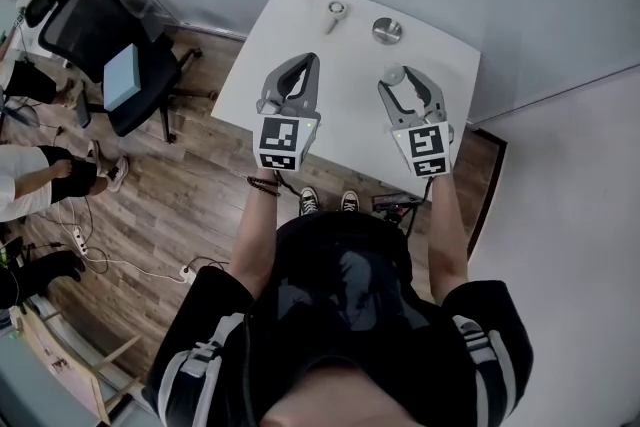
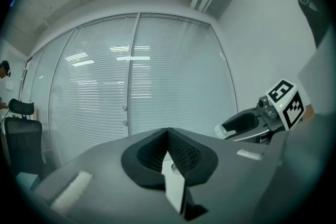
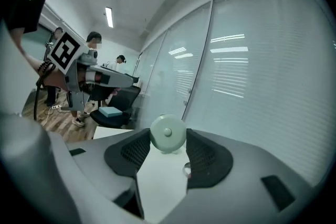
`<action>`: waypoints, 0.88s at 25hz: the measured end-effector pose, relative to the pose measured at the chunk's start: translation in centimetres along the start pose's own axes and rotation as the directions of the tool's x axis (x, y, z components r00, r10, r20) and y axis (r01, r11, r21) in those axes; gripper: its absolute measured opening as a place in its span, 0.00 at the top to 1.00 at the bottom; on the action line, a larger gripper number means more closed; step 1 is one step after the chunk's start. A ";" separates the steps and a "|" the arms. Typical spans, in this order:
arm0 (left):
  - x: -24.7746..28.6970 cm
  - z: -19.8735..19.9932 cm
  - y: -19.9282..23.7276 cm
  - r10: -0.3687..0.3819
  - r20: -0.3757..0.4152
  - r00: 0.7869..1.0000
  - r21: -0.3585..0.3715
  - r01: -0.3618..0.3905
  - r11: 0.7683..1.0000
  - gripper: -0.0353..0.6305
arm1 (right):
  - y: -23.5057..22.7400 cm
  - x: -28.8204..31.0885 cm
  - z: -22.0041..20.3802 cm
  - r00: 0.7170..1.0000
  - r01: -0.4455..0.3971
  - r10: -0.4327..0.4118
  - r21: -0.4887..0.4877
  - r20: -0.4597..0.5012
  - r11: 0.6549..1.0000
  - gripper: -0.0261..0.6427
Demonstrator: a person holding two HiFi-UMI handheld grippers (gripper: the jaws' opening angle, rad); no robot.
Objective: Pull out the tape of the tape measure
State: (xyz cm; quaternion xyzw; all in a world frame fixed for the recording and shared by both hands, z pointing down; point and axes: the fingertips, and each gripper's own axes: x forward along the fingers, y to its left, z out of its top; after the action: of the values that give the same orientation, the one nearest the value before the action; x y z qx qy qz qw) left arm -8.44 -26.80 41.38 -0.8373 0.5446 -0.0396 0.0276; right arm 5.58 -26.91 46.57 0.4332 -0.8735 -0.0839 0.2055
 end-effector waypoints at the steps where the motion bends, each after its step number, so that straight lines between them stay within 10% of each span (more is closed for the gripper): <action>1: 0.0 0.1 -0.1 -0.004 0.004 1.000 0.002 0.004 1.000 0.94 | -0.1 -0.3 0.7 1.000 0.007 -0.007 -0.015 0.016 1.000 0.64; 14: -0.7 2.0 -2.9 -0.143 0.058 0.988 0.014 0.142 0.990 0.80 | 0.6 -1.5 3.5 0.999 -0.011 0.015 -0.090 0.051 0.996 0.64; 22: -0.5 2.8 -5.9 -0.247 0.036 0.968 0.149 0.239 0.960 0.82 | 1.4 -1.9 4.7 0.997 -0.050 0.058 -0.150 0.052 0.987 0.64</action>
State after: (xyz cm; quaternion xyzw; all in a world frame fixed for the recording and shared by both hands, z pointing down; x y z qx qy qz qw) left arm -2.98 -23.95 39.12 -0.8944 0.4326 -0.0592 0.0971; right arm 3.62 -24.68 42.27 0.3904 -0.8817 -0.1551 0.2146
